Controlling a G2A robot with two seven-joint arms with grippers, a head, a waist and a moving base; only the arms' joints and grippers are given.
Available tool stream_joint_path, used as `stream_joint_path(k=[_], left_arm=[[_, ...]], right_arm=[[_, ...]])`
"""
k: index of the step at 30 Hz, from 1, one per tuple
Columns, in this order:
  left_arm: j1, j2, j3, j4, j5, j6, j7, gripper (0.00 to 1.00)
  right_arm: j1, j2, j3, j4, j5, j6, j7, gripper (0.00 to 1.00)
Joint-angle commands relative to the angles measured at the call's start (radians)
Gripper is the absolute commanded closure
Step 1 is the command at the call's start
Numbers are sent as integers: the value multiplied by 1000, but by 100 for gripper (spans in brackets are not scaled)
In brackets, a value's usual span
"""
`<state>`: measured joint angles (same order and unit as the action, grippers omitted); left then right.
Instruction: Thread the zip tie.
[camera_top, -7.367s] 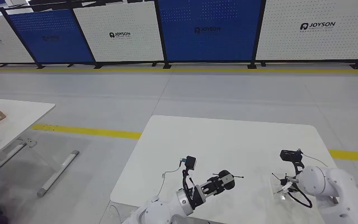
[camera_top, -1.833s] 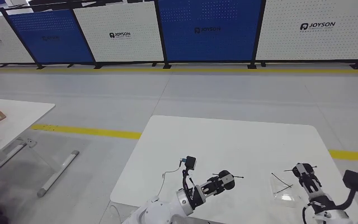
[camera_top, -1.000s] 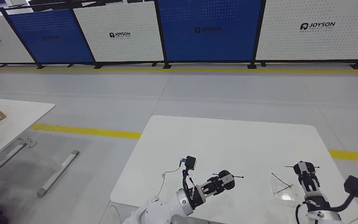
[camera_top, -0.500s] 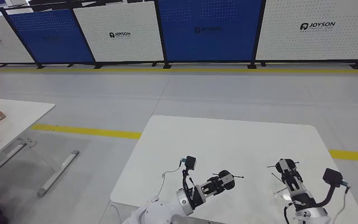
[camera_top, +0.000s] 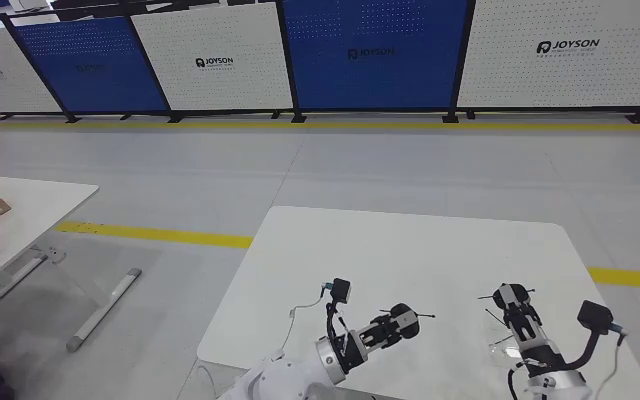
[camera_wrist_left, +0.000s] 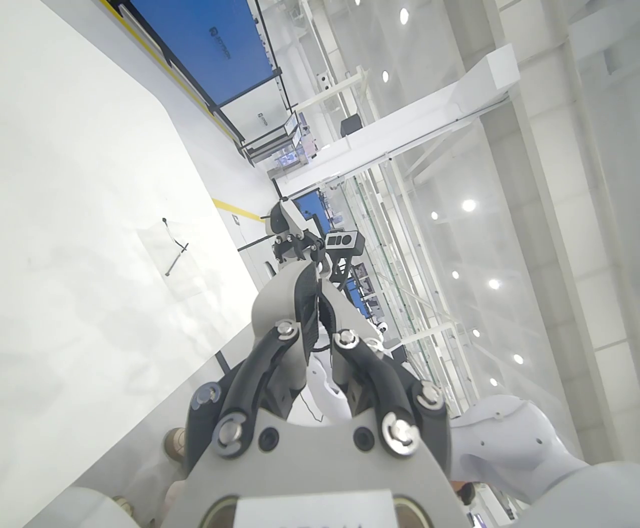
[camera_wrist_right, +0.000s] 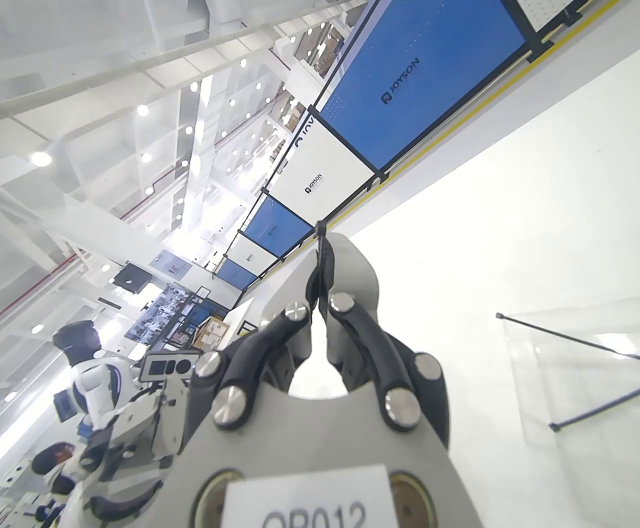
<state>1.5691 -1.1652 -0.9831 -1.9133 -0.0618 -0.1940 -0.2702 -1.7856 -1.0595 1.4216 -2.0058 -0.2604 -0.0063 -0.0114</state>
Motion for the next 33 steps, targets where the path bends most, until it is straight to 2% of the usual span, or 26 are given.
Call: stream_joint_path(k=[1,4,6,7,17,21,24,28,33], left_arm=[[-15,0,14,24,29,21,-24,100],[-33,-1,35,48,66,40,-46,100],[-40,-3,42,59,92,45,-16,100],[-42,-6,45,61,104,46,16,100],[-44,-6,46,62,103,51,23,100],[-68,-12,60,75,165,118,76,100],[-83,-16,70,87,183,166,89,100],[-83,-16,71,88,177,169,92,100],[-83,-16,71,88,177,169,92,100]], right_arm=[[0,0,0,0,0,0,0,100],[0,0,0,0,0,0,0,100],[0,0,0,0,0,0,0,100],[0,0,0,0,0,0,0,100],[0,0,0,0,0,0,0,100],[0,0,0,0,0,0,0,100],[0,0,0,0,0,0,0,100],[0,0,0,0,0,0,0,100],[3,3,17,12,56,-59,132,100]])
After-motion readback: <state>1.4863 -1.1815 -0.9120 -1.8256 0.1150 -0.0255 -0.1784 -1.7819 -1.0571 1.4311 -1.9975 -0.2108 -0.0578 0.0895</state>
